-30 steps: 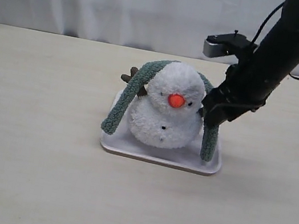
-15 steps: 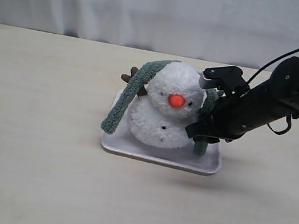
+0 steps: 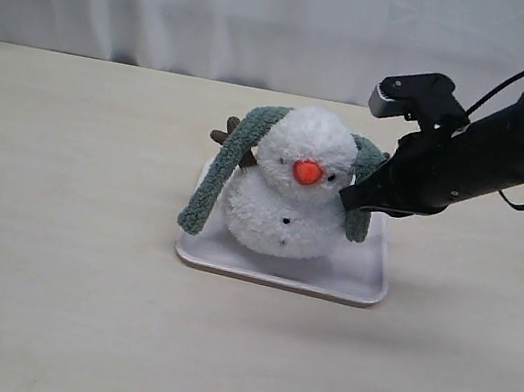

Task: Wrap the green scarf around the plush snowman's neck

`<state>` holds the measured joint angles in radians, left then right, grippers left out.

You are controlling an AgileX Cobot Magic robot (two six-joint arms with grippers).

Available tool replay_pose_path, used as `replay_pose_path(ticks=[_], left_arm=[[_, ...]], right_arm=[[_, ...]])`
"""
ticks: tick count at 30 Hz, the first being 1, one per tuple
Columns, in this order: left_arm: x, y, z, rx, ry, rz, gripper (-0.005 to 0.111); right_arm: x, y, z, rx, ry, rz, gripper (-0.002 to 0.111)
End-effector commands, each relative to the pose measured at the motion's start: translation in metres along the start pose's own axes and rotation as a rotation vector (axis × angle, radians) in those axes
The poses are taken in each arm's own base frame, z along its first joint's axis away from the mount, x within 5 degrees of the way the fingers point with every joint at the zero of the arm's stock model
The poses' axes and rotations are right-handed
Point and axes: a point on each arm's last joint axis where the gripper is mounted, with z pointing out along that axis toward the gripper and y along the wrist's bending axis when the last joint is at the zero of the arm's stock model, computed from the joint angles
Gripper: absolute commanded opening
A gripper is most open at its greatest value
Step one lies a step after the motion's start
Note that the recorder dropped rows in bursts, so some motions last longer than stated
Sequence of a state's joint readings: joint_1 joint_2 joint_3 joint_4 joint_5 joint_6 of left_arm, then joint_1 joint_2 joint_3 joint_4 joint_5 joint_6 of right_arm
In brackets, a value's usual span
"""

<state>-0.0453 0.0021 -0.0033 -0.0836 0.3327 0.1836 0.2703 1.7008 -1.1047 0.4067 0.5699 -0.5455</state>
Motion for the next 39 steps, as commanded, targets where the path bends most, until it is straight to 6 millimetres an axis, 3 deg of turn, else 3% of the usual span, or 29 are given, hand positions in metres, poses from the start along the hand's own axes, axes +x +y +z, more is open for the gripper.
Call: replay_pose_path(ticks=[1, 5, 9, 13, 23, 30, 35, 39], left_arm=[[0.0, 0.0, 0.0, -0.003, -0.008, -0.008, 0.0], [0.0, 0.0, 0.0, -0.003, -0.008, -0.008, 0.0], [0.0, 0.0, 0.0, -0.004, -0.007, -0.006, 0.0], [0.0, 0.0, 0.0, -0.004, -0.007, -0.006, 0.0], [0.0, 0.0, 0.0, -0.004, -0.007, -0.006, 0.0], [0.0, 0.0, 0.0, -0.004, -0.007, -0.006, 0.0], [0.0, 0.0, 0.0, -0.003, -0.007, -0.007, 0.0], [0.0, 0.0, 0.0, -0.003, -0.007, -0.007, 0.0]], right_arm=[[-0.004, 0.005, -0.01, -0.044, 0.037, 0.059, 0.004], [-0.011, 0.014, -0.008, -0.074, 0.103, 0.057, 0.004], [-0.008, 0.025, 0.01, -0.078, 0.169, 0.037, 0.004], [-0.001, 0.02, 0.023, -0.033, 0.239, 0.048, 0.004], [-0.003, 0.008, 0.018, 0.097, 0.226, 0.014, 0.004], [0.005, 0.018, 0.031, -0.015, 0.295, -0.012, 0.005], [0.006, 0.017, 0.035, -0.018, 0.315, -0.018, 0.021], [-0.003, 0.018, 0.024, -0.027, 0.322, -0.024, 0.036]])
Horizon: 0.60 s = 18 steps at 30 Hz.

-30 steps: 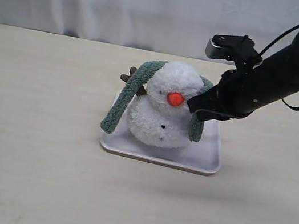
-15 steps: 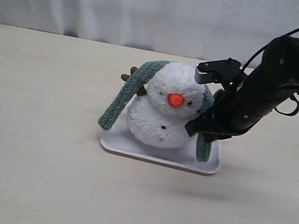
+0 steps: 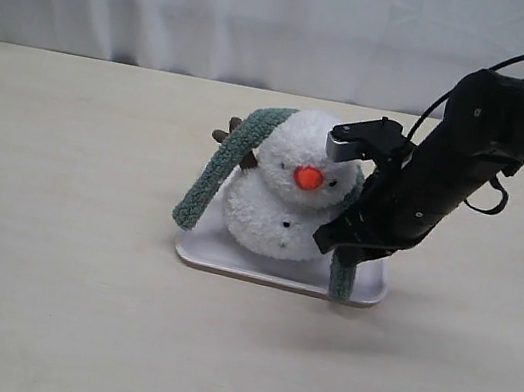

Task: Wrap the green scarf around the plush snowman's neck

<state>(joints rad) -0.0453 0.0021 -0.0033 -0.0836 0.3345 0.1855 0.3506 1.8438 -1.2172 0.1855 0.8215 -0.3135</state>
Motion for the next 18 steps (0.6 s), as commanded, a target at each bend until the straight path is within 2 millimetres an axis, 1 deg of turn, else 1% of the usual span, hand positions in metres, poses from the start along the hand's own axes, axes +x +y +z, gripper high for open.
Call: replay_pose_path(ticks=[1, 5, 9, 12, 15, 18], left_arm=[[0.0, 0.0, 0.0, -0.004, -0.009, -0.009, 0.0], [0.0, 0.0, 0.0, -0.004, -0.009, -0.009, 0.0], [0.0, 0.0, 0.0, -0.004, -0.009, -0.009, 0.0], [0.0, 0.0, 0.0, -0.004, -0.009, -0.009, 0.0], [0.0, 0.0, 0.0, -0.004, -0.009, -0.009, 0.0], [0.0, 0.0, 0.0, -0.004, -0.009, -0.009, 0.0]], right_arm=[[-0.008, 0.003, -0.019, -0.012, -0.003, -0.022, 0.039], [-0.013, 0.002, -0.042, 0.018, 0.003, -0.019, 0.043], [-0.013, 0.004, -0.062, 0.034, -0.005, -0.023, 0.051], [-0.012, 0.006, -0.073, 0.037, -0.022, -0.027, 0.054], [-0.013, 0.006, -0.083, 0.054, -0.082, -0.013, 0.054], [-0.02, 0.004, -0.086, 0.076, -0.168, 0.031, 0.054]])
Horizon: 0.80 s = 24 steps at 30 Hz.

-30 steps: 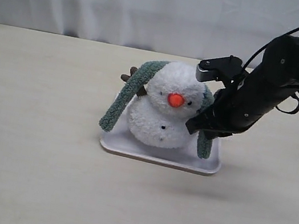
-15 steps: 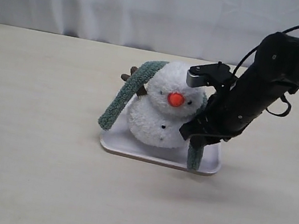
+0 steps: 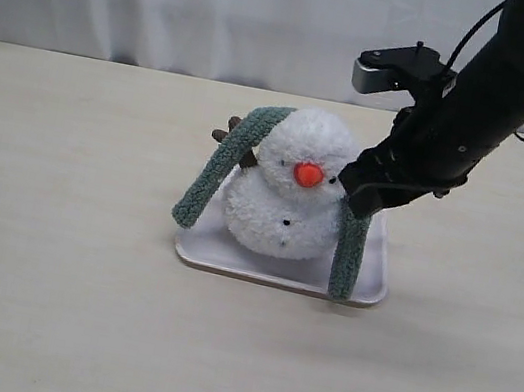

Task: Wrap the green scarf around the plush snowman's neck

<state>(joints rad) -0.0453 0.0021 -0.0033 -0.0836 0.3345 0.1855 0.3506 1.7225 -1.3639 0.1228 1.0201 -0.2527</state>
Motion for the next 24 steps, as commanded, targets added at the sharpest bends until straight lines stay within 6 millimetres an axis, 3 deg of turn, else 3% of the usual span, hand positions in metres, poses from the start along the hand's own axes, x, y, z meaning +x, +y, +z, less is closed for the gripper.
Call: replay_pose_path(ticks=[1, 6, 10, 17, 21, 24], left_arm=[[0.0, 0.0, 0.0, -0.004, -0.009, -0.009, 0.0], [0.0, 0.0, 0.0, -0.004, -0.009, -0.009, 0.0], [0.0, 0.0, 0.0, -0.004, -0.009, -0.009, 0.0], [0.0, 0.0, 0.0, -0.004, -0.009, -0.009, 0.0], [0.0, 0.0, 0.0, -0.006, -0.011, -0.003, 0.0], [0.0, 0.0, 0.0, -0.006, -0.011, -0.003, 0.0]], right_arm=[[-0.011, -0.002, -0.009, 0.042, -0.137, 0.051, 0.052], [-0.022, -0.004, -0.012, 0.052, -0.248, 0.061, 0.041], [-0.034, 0.006, -0.034, 0.008, -0.323, 0.028, 0.04], [-0.054, 0.069, -0.066, 0.1, -0.357, -0.217, 0.04], [-0.054, 0.1, -0.056, 0.076, -0.279, -0.166, 0.04], [-0.054, 0.118, -0.036, 0.061, -0.187, -0.19, 0.05]])
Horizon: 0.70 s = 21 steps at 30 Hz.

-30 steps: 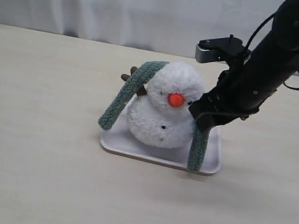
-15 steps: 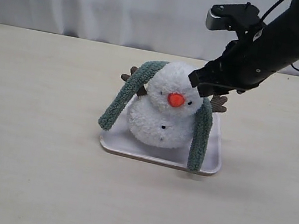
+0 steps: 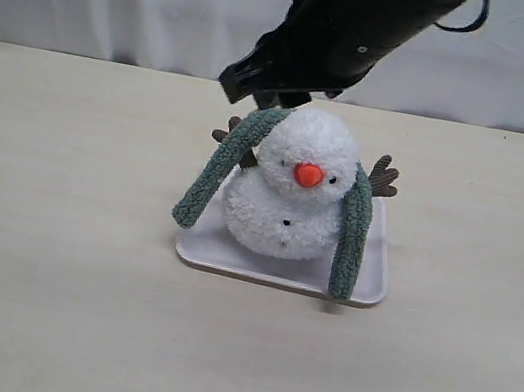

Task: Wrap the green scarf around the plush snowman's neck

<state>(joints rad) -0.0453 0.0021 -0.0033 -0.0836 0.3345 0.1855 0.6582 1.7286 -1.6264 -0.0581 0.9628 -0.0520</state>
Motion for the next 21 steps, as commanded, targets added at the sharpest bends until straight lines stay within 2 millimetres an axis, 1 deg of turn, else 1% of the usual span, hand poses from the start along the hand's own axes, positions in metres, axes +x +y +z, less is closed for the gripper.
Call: replay_pose_path(ticks=[1, 2, 4, 6, 8, 12, 16, 21], left_arm=[[0.0, 0.0, 0.0, -0.006, -0.011, -0.003, 0.0], [0.0, 0.0, 0.0, -0.006, -0.011, -0.003, 0.0], [0.0, 0.0, 0.0, -0.006, -0.011, -0.003, 0.0], [0.0, 0.0, 0.0, -0.006, -0.011, -0.003, 0.0], [0.0, 0.0, 0.0, -0.006, -0.011, -0.003, 0.0], [0.0, 0.0, 0.0, -0.006, -0.011, -0.003, 0.0], [0.0, 0.0, 0.0, -0.006, -0.011, -0.003, 0.0], [0.0, 0.0, 0.0, -0.006, -0.011, -0.003, 0.0]], right_arm=[[0.003, 0.024, 0.025, -0.011, 0.124, -0.034, 0.054], [0.004, 0.028, 0.032, -0.013, 0.144, -0.05, 0.057], [0.003, 0.036, 0.042, -0.032, 0.171, -0.026, 0.059], [0.003, 0.044, 0.055, -0.089, 0.195, 0.099, 0.059], [0.002, 0.049, 0.068, -0.13, 0.206, 0.18, 0.059], [0.004, 0.051, 0.095, -0.11, 0.216, 0.269, 0.059], [0.011, 0.053, 0.121, -0.091, 0.261, 0.324, 0.059], [0.014, 0.055, 0.146, -0.084, 0.242, 0.397, 0.059]])
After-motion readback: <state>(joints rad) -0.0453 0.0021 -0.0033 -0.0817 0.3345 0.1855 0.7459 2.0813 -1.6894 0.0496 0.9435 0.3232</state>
